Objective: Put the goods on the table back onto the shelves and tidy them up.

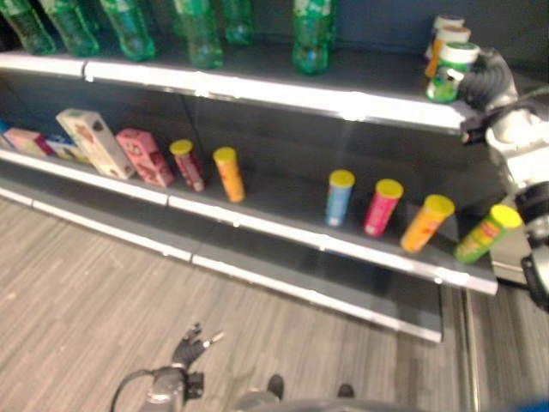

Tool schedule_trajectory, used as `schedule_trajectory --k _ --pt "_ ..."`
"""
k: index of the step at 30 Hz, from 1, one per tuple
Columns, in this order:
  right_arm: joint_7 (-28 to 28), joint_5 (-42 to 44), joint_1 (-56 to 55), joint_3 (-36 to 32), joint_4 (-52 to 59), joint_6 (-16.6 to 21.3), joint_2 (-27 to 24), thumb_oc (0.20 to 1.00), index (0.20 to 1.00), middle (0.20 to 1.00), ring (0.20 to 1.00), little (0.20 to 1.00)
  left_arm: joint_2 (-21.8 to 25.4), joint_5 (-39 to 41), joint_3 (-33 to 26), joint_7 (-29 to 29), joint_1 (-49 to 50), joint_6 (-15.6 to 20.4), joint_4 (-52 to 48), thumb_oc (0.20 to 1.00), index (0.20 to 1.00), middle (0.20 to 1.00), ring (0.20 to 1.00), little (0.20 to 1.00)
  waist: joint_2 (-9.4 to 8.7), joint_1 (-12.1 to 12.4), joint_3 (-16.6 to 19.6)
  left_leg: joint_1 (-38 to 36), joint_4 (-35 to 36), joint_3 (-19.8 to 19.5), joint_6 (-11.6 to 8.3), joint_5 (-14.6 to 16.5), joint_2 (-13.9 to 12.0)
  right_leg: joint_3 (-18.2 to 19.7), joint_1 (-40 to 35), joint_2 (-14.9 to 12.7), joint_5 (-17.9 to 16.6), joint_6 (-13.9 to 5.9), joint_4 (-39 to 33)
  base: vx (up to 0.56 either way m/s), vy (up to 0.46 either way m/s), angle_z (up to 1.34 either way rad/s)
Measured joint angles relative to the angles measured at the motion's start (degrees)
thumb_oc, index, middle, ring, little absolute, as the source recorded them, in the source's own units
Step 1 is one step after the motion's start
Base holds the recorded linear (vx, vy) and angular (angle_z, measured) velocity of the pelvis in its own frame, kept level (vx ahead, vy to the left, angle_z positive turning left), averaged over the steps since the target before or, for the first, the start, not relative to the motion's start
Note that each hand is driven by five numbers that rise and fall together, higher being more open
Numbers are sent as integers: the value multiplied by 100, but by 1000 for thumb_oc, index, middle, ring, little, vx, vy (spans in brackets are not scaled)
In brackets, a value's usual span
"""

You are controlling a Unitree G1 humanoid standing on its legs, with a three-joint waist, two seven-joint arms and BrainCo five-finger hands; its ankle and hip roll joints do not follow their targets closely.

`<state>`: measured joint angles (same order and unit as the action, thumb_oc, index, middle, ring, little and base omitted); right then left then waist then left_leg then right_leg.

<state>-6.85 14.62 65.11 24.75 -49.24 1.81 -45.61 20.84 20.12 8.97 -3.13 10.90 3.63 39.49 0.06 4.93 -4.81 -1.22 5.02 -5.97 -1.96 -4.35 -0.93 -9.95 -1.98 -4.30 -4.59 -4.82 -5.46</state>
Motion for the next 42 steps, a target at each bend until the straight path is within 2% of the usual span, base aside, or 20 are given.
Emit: schedule_trajectory --k 4,5,6,20,24,27,29,36,40,41,42 --pt "0 -6 9 6 -7 -1 2 200 200 200 200 200 -8 0 0 -1 1 0 0 1000 1000 1000 1000 1000 -1 0 0 0 0 5 0 0 -1 0 0 0 0 0 0 0 0 0" --pt "0 -6 9 6 -7 -1 2 711 711 711 711 711 -8 0 0 -1 2 0 0 1000 1000 1000 1000 1000 -1 0 -1 0 0 6 0 0 -1 0 0 0 0 0 0 0 0 0" --pt "-8 -12 10 6 -7 -2 10 1000 1000 1000 1000 1000 -8 0 0 -5 2 0 0 1000 1000 1000 1000 1000 -2 0 -1 -1 0 5 0 0 0 1 0 0 0 -1 0 0 0 0" --pt "-105 -133 9 -2 -24 -22 46 1000 1000 1000 1000 1000 -15 0 -1 -80 8 2 0 1000 1000 1000 1000 1000 -7 -4 -5 6 0 11 0 0 0 10 13 0 2 -3 0 0 0 0" --pt "-331 -233 -44 -225 435 -83 -33 1000 1000 1000 1000 1000 -33 -2 -11 -124 40 8 -4 1000 1000 1000 1000 1000 9 -39 -22 19 2 18 4 4 2 16 32 -2 8 -11 0 3 32 0" --pt "-672 -255 -523 -950 1624 -94 -255 1000 1000 1000 1000 1000 -102 -6 -74 -131 96 16 -53 1000 1000 1000 1000 1000 13 -40 -45 30 2 5 10 8 4 -5 26 -4 25 -20 0 8 25 4" --pt "-931 -266 -749 -1347 2297 85 -473 1000 1000 1000 1000 1000 -205 -7 -232 -137 200 24 -103 1000 1000 1000 1000 1000 14 -61 -63 21 3 4 18 14 7 -8 22 -7 22 -13 0 0 0 0" --pt "-1514 -84 -1450 -2691 3094 538 -1106 1000 1000 1000 1000 1000 -246 -57 -274 -123 222 21 -112 1000 1000 1000 1000 1000 -42 -69 -117 25 3 -29 26 24 11 -26 9 -9 33 -14 0 7 5 2" --pt "-1720 -103 -1823 -3104 3483 558 -1389 1000 1000 1000 1000 1000 -284 -61 -289 -122 204 16 -118 1000 1000 1000 1000 1000 -92 -150 -143 11 4 -36 25 27 9 -30 -4 -7 39 -20 0 7 12 3" --pt "-1820 -125 -2485 -3677 4053 603 -1423 1000 1000 1000 1000 1000 -364 -107 -437 -126 183 19 -131 1000 1000 1000 1000 1000 -142 -141 -156 32 5 -91 28 31 15 -56 -8 -7 101 -56 0 8 22 10" --pt "-1888 -133 -2746 -3916 4301 672 -1365 1000 1000 1000 1000 1000 -398 -107 -512 -137 188 18 -127 1000 1000 1000 1000 1000 -167 -141 -169 30 4 -92 29 32 15 -61 -12 -7 110 -48 0 -31 41 6"
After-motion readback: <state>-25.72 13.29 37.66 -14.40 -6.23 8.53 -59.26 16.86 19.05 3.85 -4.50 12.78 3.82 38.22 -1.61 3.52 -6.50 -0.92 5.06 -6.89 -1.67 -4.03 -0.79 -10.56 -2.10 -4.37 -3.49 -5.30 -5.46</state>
